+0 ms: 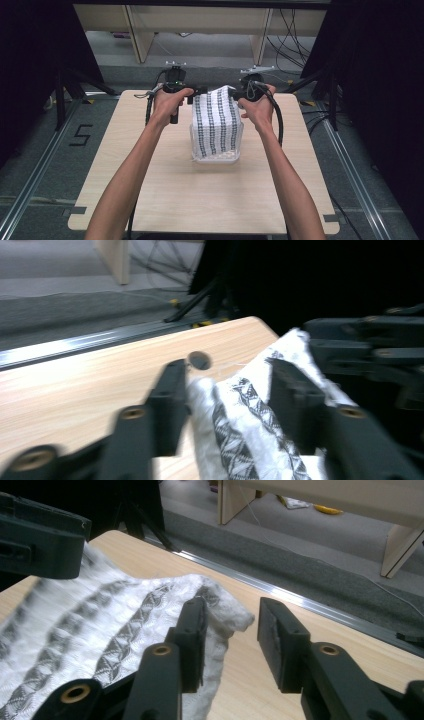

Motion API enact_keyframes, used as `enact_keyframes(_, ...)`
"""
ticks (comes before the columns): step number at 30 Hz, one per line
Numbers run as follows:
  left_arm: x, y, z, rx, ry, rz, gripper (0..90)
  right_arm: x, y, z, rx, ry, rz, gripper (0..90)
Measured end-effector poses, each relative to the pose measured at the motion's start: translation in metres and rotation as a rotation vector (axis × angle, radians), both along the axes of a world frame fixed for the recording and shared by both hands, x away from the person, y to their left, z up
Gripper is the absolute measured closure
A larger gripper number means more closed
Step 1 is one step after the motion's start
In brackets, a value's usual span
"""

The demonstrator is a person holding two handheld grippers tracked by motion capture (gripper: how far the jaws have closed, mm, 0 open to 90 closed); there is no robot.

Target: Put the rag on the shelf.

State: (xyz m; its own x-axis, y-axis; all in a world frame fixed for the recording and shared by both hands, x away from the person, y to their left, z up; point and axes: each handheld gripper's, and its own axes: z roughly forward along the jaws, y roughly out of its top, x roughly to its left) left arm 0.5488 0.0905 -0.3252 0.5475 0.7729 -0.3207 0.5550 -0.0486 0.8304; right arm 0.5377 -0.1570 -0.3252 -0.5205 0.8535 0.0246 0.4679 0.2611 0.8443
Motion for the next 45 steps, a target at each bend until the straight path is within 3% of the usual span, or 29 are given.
enact_keyframes(5,-0.003,0.003,0.000,0.019,0.001,0.005,34.9,-0.002,-0.004,0.003,0.000,-0.016,-0.008,58.0)
enact_keyframes(10,-0.009,0.007,0.002,0.027,-0.001,-0.011,34.5,-0.006,-0.008,0.007,0.008,-0.009,-0.022,55.5)
enact_keyframes(20,-0.025,0.015,0.000,0.024,-0.005,-0.028,31.7,-0.019,-0.016,0.008,0.022,-0.008,0.029,49.5)
enact_keyframes(22,-0.028,0.017,0.000,0.056,0.000,-0.026,31.2,-0.021,-0.018,0.009,0.017,-0.007,0.037,47.5)
enact_keyframes(24,-0.032,0.019,0.000,0.062,-0.001,-0.029,30.8,-0.024,-0.019,0.009,0.033,0.005,0.041,45.2)
enact_keyframes(26,-0.035,0.021,0.001,0.049,-0.004,-0.032,30.3,-0.027,-0.020,0.011,0.043,0.004,0.043,44.0)
enact_keyframes(39,-0.051,0.028,0.004,0.094,-0.010,-0.066,26.3,-0.044,-0.016,0.016,0.045,0.040,0.089,39.0)
enact_keyframes(40,-0.052,0.027,0.004,0.079,-0.015,-0.060,25.8,-0.045,-0.016,0.016,0.045,0.038,0.097,38.9)
enact_keyframes(45,-0.060,0.030,0.005,0.095,-0.026,-0.063,25.3,-0.048,-0.019,0.016,0.046,0.033,0.102,38.2)
